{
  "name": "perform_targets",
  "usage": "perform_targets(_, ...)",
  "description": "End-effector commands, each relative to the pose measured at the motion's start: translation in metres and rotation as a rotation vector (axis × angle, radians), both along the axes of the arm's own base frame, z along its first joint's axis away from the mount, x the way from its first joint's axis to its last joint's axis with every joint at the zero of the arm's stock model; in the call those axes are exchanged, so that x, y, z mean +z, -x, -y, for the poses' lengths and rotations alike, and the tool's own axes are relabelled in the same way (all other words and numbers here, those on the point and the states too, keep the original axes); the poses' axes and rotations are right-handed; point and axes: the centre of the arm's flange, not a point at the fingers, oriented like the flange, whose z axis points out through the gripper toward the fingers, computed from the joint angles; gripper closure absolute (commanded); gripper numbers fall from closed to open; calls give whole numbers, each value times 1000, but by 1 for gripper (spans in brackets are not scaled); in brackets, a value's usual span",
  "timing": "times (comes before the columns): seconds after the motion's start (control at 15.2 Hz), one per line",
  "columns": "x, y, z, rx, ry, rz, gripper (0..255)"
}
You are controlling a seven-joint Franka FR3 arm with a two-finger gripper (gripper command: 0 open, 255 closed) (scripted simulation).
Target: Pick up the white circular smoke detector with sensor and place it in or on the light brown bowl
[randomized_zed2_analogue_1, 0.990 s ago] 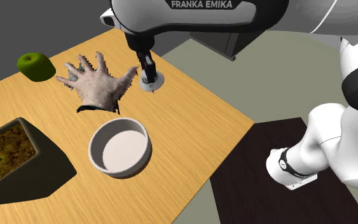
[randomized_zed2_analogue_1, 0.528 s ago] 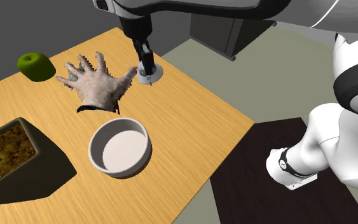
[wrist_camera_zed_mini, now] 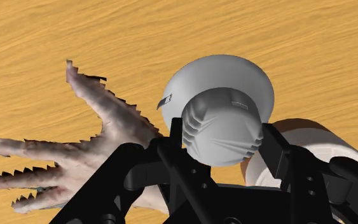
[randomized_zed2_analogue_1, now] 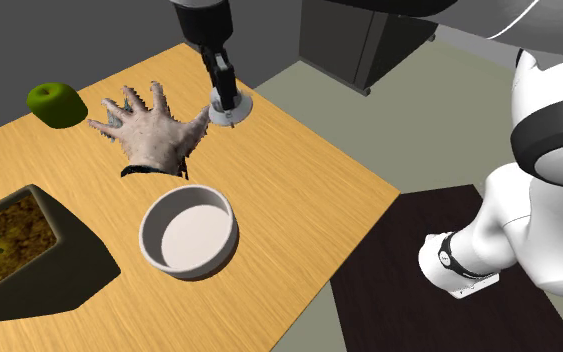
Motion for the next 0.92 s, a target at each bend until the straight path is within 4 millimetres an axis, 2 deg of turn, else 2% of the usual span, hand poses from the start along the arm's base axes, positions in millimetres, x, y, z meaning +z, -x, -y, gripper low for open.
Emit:
perform_targets(0.0,2,-10,-22,0,0,0,255)
perform_targets(0.86,16,-83,-177,0,0,0,255)
